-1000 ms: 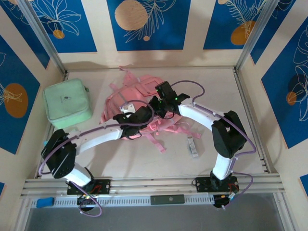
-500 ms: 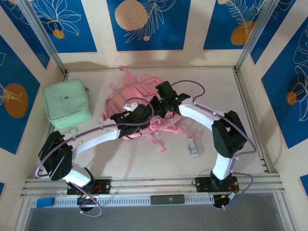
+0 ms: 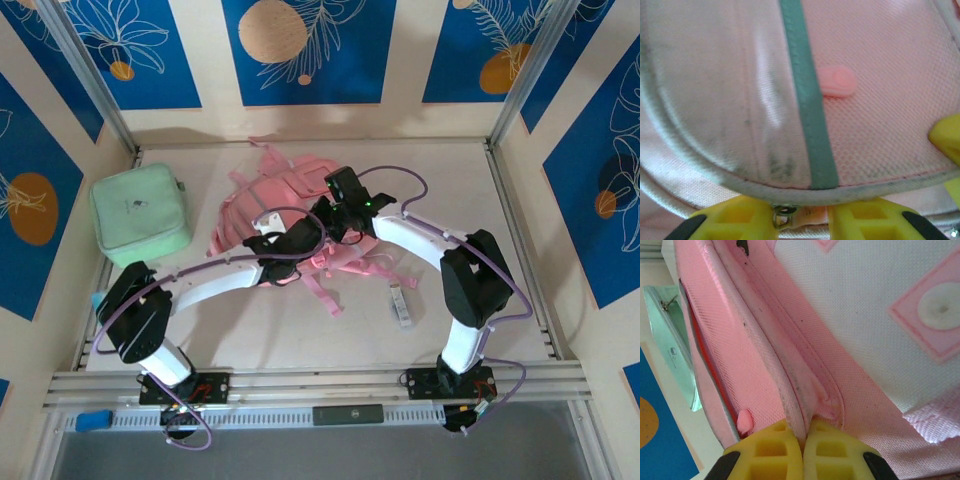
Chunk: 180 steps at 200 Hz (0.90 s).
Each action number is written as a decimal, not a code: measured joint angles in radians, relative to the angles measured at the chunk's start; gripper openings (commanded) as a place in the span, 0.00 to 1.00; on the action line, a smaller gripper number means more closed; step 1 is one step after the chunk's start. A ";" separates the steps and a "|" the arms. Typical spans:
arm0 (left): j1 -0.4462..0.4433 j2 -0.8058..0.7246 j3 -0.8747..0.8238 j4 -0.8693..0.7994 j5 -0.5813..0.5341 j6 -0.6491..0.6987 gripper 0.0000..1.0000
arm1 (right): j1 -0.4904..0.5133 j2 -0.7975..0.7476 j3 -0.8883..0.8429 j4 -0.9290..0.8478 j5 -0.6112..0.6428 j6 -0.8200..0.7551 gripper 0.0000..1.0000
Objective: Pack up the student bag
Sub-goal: Unzip the student bag at the top-center of the table.
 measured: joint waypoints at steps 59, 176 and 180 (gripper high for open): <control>0.011 -0.123 -0.113 0.133 0.013 0.145 0.00 | -0.004 0.007 0.027 -0.020 -0.014 -0.024 0.00; 0.137 -0.489 -0.291 0.047 0.346 0.542 0.00 | -0.057 0.163 0.310 -0.302 -0.240 -0.385 0.00; 0.135 -0.491 -0.298 0.054 0.356 0.539 0.00 | -0.058 0.177 0.329 -0.315 -0.243 -0.399 0.00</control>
